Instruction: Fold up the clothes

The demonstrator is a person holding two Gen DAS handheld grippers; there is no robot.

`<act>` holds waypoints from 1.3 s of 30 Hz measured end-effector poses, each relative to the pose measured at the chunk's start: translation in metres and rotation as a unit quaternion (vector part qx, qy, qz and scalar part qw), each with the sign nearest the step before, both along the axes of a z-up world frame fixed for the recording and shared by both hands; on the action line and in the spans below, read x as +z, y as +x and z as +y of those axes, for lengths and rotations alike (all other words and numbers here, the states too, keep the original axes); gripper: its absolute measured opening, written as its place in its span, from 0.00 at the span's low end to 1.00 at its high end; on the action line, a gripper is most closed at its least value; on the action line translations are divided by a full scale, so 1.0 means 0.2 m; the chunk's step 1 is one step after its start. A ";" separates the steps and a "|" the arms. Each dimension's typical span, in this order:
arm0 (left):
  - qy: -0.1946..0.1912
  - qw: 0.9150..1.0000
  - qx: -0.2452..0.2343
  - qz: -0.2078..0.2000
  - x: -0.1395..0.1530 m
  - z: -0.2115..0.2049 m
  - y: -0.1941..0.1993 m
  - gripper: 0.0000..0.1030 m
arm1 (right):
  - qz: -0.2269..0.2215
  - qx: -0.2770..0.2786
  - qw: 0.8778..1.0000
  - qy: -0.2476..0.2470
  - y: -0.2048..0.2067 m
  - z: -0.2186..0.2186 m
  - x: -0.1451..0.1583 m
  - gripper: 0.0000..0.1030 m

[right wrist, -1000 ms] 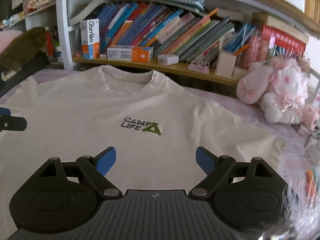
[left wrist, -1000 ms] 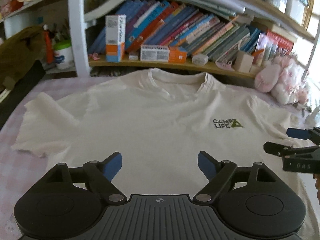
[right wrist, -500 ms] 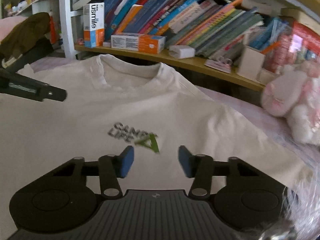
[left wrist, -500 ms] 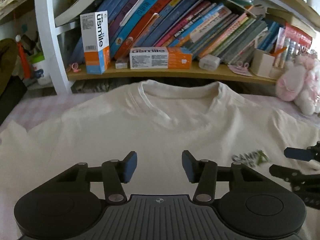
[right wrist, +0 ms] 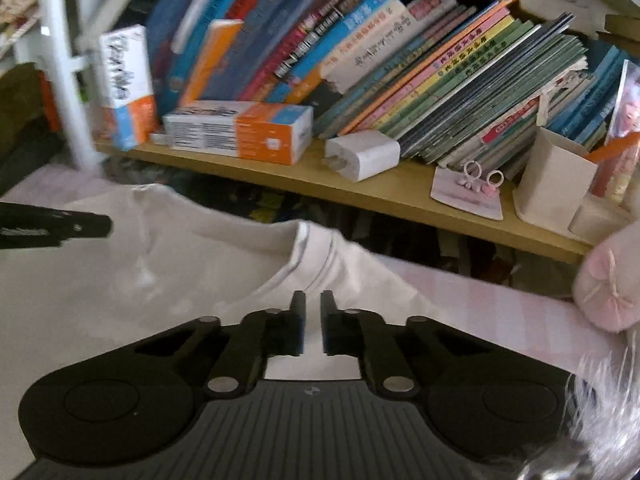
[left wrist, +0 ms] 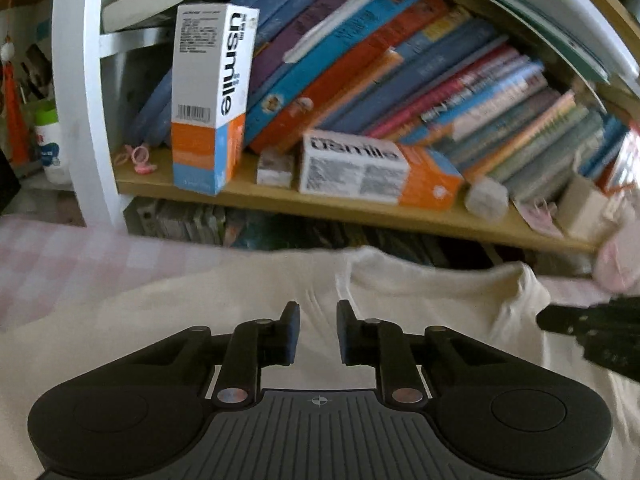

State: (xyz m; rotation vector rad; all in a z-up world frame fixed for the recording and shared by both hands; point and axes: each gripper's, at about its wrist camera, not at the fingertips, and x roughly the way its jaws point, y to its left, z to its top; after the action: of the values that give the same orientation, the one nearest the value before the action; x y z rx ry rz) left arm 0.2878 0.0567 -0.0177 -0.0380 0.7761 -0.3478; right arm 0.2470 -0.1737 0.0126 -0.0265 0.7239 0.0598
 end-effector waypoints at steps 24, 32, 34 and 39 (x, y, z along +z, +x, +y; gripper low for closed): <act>-0.071 0.997 -0.003 -0.020 0.11 0.23 -0.05 0.24 | -0.048 -0.038 0.997 0.046 -0.04 -0.05 0.05 0.12; -0.002 0.998 -0.065 -0.019 0.11 0.35 -0.60 0.28 | -0.003 0.003 1.000 0.026 -0.55 0.07 0.05 0.22; 0.005 0.998 -0.067 -0.019 0.13 0.38 -0.73 0.28 | 0.002 0.006 1.000 0.014 -0.68 0.11 0.06 0.26; -0.002 1.000 -0.030 -0.006 0.15 0.49 -0.99 0.29 | 0.013 -0.019 1.000 -0.002 -0.97 0.19 0.06 0.33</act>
State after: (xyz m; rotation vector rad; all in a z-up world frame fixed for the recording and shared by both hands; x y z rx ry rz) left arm 0.0891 0.1539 0.0122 -0.0163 0.7657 -0.4066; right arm 0.0525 -0.1351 0.0246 -0.0150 0.7503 0.0227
